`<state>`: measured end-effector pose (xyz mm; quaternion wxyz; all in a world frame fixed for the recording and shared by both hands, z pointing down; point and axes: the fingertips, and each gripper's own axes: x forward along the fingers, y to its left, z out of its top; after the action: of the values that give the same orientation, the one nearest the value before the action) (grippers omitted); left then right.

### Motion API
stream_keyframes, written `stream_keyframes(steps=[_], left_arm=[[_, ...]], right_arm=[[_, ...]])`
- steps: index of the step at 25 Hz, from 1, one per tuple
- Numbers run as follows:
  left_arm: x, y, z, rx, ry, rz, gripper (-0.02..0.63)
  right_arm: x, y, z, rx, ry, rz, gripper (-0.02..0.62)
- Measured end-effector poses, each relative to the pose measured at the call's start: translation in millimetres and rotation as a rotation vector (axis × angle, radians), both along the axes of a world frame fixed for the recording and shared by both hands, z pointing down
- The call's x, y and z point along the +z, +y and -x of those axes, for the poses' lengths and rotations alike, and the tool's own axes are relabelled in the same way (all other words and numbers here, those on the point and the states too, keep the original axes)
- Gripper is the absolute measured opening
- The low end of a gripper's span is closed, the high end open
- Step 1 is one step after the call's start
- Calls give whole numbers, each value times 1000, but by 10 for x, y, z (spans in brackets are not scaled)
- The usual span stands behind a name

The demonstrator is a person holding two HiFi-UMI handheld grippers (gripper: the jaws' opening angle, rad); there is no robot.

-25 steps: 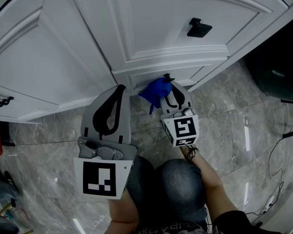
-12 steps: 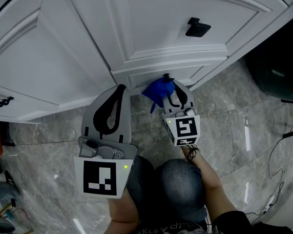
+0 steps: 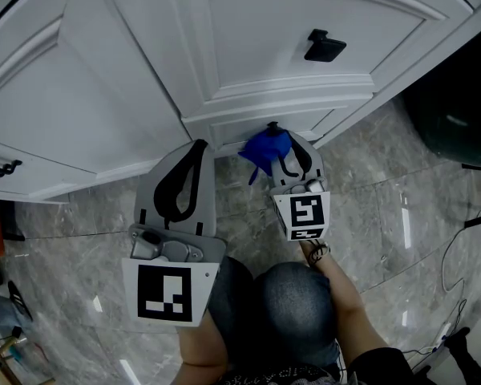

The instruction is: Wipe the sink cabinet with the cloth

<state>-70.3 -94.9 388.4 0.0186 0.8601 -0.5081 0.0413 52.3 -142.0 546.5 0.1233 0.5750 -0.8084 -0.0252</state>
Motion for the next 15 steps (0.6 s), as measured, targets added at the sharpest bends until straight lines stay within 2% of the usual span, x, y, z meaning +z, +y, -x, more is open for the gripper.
stream_keyframes(steps=[8,15], left_arm=[[5,-7,-25,2,2,0,0],[8,-6,-34,3,-2,3,0]], right_arm=[[4,-4,-83,16,20,-10,115],[15,-12,-230,58,-12,-5,115]])
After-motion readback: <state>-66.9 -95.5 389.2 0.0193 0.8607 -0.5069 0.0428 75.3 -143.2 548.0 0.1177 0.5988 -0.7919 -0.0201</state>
